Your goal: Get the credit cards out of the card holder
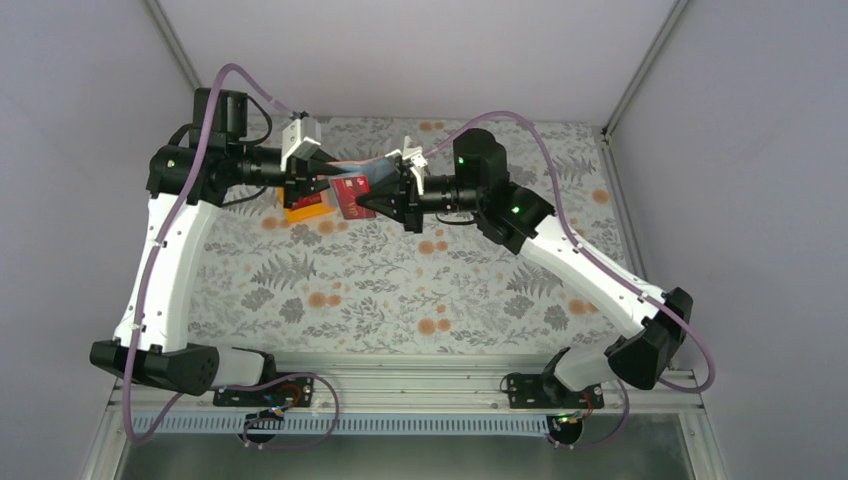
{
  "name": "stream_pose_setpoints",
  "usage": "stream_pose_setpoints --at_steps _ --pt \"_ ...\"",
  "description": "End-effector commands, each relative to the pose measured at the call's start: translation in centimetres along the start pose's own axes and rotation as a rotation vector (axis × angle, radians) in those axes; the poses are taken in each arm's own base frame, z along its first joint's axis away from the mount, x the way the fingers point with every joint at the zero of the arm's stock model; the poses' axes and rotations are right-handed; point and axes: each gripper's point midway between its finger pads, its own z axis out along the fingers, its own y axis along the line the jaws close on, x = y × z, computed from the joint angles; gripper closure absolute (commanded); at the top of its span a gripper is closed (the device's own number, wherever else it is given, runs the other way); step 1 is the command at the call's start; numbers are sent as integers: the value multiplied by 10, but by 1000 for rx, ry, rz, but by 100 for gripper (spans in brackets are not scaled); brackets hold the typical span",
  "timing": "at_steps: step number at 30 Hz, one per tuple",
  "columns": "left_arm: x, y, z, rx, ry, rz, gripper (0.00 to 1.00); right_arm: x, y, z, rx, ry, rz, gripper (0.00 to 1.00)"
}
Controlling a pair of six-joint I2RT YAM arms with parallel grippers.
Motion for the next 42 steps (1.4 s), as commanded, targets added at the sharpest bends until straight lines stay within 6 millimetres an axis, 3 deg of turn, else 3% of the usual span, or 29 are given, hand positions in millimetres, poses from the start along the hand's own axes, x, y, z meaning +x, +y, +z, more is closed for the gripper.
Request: stream_pose_setpoints --at_steps 1,3,6,10,16,19,22,25,29,34,39,42 --pt "-12 -14 -3 34 -43 71 97 -6 8 4 -45 -16 -3 96" --pt "-11 -15 -3 35 -41 76 97 -8 3 -2 -6 -27 -4 96" --pt "-12 -9 -4 9 -32 66 71 -6 -8 -14 57 -36 12 96" --pt "-14 5 -5 -61 -13 47 52 -5 -9 -27 68 -45 15 96" --pt "-8 19 -6 -111 3 11 48 -11 -1 -39 67 -55 -25 96" --pt "-7 9 -6 -58 -11 20 37 -14 -5 -43 87 -56 -30 96" --pt "-6 -14 -6 54 -51 54 27 -15 -6 -45 88 -56 -30 96" --pt "-1 -27 -4 130 -86 60 22 -17 -4 -45 76 -55 -37 96" --pt "2 -35 -3 191 -134 50 21 -21 -5 -45 80 -56 -38 96" --pt "0 -22 1 176 -133 -5 33 -23 -1 -38 15 -49 -36 96" --pt "4 -19 6 174 -118 -24 35 -21 -9 -27 2 -37 -12 96" --pt "7 -14 9 158 -103 -41 44 -20 -12 -22 -4 -33 -5 96"
